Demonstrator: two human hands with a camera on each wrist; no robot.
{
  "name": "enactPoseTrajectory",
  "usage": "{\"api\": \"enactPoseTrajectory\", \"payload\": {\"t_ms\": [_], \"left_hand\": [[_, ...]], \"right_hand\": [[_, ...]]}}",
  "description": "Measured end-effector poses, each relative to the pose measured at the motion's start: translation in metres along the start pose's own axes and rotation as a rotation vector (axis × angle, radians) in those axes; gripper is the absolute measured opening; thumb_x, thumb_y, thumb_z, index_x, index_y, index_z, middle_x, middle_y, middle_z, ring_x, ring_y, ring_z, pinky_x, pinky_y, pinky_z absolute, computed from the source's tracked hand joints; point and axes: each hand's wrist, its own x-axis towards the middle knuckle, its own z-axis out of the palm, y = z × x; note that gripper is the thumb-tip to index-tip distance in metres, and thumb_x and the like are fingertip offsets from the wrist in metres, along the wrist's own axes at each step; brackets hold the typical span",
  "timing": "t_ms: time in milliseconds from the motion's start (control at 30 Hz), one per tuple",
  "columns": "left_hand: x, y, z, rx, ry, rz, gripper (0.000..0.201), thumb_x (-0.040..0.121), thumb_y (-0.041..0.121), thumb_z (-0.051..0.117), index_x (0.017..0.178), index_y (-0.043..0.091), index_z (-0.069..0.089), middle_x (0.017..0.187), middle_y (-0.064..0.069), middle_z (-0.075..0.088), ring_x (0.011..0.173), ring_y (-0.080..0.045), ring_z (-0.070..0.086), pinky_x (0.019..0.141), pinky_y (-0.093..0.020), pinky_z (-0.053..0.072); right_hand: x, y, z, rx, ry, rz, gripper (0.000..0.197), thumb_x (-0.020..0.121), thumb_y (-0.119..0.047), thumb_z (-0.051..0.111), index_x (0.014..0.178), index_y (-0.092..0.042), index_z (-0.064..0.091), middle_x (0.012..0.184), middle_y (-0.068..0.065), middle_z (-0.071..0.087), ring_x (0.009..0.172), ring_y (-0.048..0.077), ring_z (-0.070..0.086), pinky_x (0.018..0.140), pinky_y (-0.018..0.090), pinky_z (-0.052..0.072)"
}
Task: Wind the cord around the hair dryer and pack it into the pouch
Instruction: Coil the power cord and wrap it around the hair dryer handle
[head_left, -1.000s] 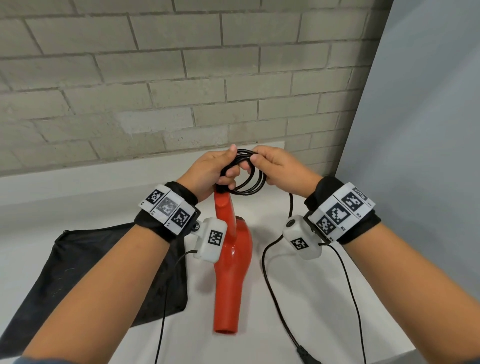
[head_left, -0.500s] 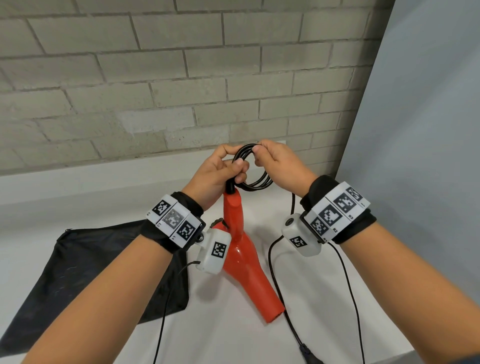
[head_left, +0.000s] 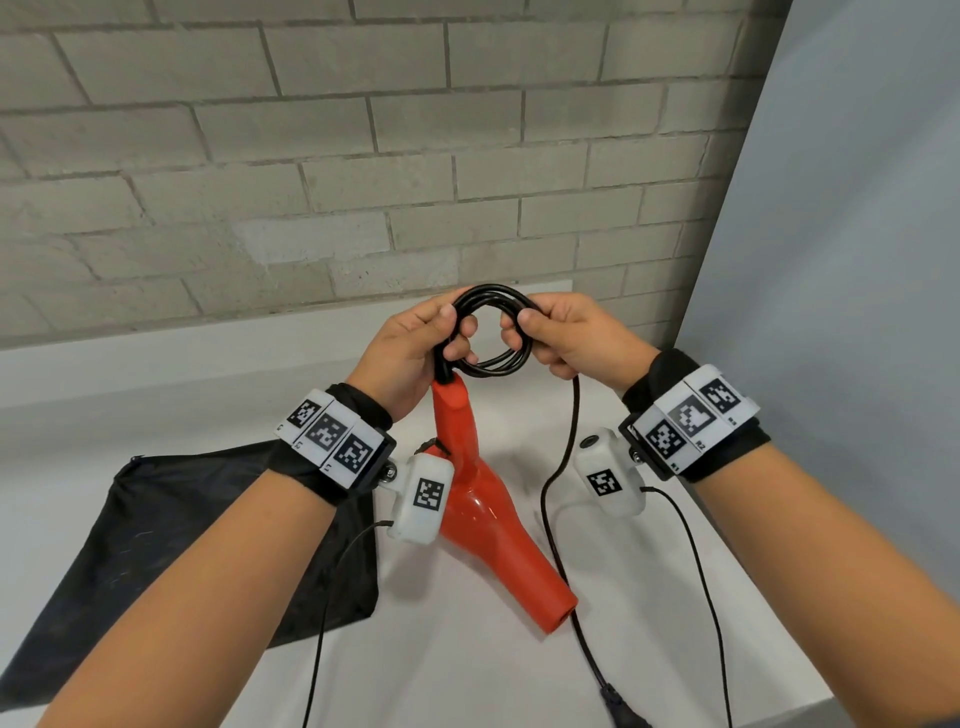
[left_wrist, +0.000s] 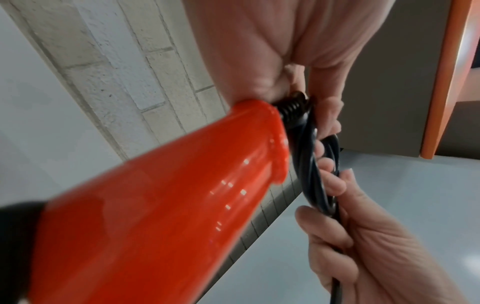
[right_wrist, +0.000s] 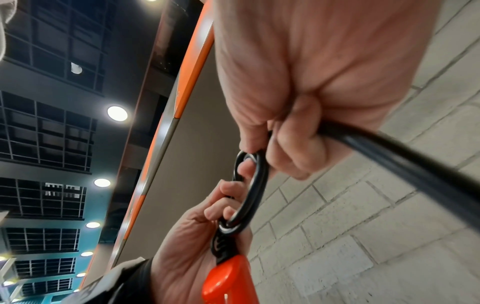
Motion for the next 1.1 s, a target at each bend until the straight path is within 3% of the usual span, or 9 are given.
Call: {"api": "enactPoseTrajectory", "payload": {"t_ms": [233,333,400,433,600,767,933,1000,1100], "left_hand": [[0.0,-0.002,0.01,0.093,0.135,0.063,0.032,0.094,0.007,0.036,0.123,0.011,0.048,0.061,0.011,0.057,0.049,-0.002,0.041,0.061,-0.018,0.049],[-0.001,-0.004,0.016,0.17,0.155,0.079,0.033,0.094,0.004,0.036,0.121,0.017,0.05,0.06,0.011,0.057,0.05,-0.002,0.041,0.061,-0.018,0.048],[-0.001,-0.004,0.019,0.196,0.167,0.08,0.033,0.094,0.004,0.037,0.118,0.02,0.052,0.06,0.011,0.058,0.049,-0.002,0.041,0.06,-0.018,0.047],[-0.002,-0.004,0.021,0.205,0.169,0.076,0.033,0.094,0.004,0.037,0.118,0.02,0.052,0.059,0.012,0.058,0.049,-0.002,0.041,0.06,-0.017,0.047],[-0.002,-0.006,0.026,0.253,0.162,0.068,0.033,0.093,0.003,0.039,0.122,0.017,0.049,0.058,0.012,0.058,0.048,-0.002,0.04,0.058,-0.017,0.046],[-0.002,-0.006,0.032,0.28,0.179,0.043,0.033,0.093,0.002,0.04,0.123,0.013,0.048,0.057,0.013,0.057,0.047,-0.002,0.039,0.056,-0.016,0.045],[-0.005,-0.004,0.035,0.296,0.196,0.018,0.031,0.093,0.003,0.041,0.121,0.013,0.05,0.056,0.012,0.056,0.047,-0.003,0.039,0.055,-0.016,0.044],[-0.006,-0.003,0.036,0.302,0.205,0.008,0.031,0.093,0.003,0.042,0.12,0.012,0.052,0.057,0.011,0.055,0.047,-0.003,0.039,0.055,-0.016,0.044],[-0.009,-0.001,0.037,0.312,0.214,0.0,0.03,0.093,0.003,0.041,0.12,0.011,0.053,0.06,0.008,0.054,0.047,-0.003,0.039,0.054,-0.016,0.043]], "right_hand": [[0.001,0.007,0.003,-0.086,0.121,-0.08,0.025,0.096,-0.005,0.038,0.089,-0.018,0.059,0.074,-0.001,0.058,0.042,0.002,0.035,0.038,0.011,0.025],[-0.01,0.012,-0.003,-0.208,0.224,-0.057,0.023,0.092,-0.006,0.047,0.114,-0.009,0.055,0.094,0.004,0.063,0.064,-0.005,0.053,0.058,0.009,0.043],[-0.021,0.018,-0.008,-0.309,0.299,0.015,0.038,0.089,-0.013,0.056,0.126,-0.012,0.046,0.111,0.005,0.058,0.088,0.008,0.056,0.08,0.018,0.047],[-0.029,0.022,-0.01,-0.363,0.337,0.063,0.045,0.088,-0.016,0.058,0.129,-0.015,0.042,0.114,0.004,0.054,0.093,0.015,0.053,0.085,0.025,0.045],[-0.064,0.049,-0.011,-0.523,0.408,0.264,0.049,0.084,-0.023,0.063,0.126,-0.012,0.039,0.109,0.008,0.055,0.084,0.02,0.052,0.075,0.029,0.04],[-0.105,0.074,0.005,-0.653,0.244,0.515,0.045,0.083,-0.029,0.063,0.117,-0.008,0.044,0.101,0.008,0.053,0.086,0.019,0.05,0.071,0.027,0.04],[-0.137,0.083,0.033,-0.84,-0.13,0.702,0.035,0.083,-0.036,0.06,0.102,-0.009,0.048,0.096,0.003,0.047,0.086,0.018,0.045,0.061,0.023,0.036],[-0.144,0.086,0.044,-0.881,-0.247,0.766,0.034,0.083,-0.039,0.06,0.093,-0.012,0.043,0.084,0.0,0.047,0.08,0.018,0.046,0.053,0.02,0.032],[-0.15,0.089,0.057,-0.912,-0.341,0.86,0.039,0.079,-0.045,0.063,0.081,-0.013,0.043,0.066,-0.002,0.044,0.056,0.013,0.045,0.048,0.021,0.032]]}}
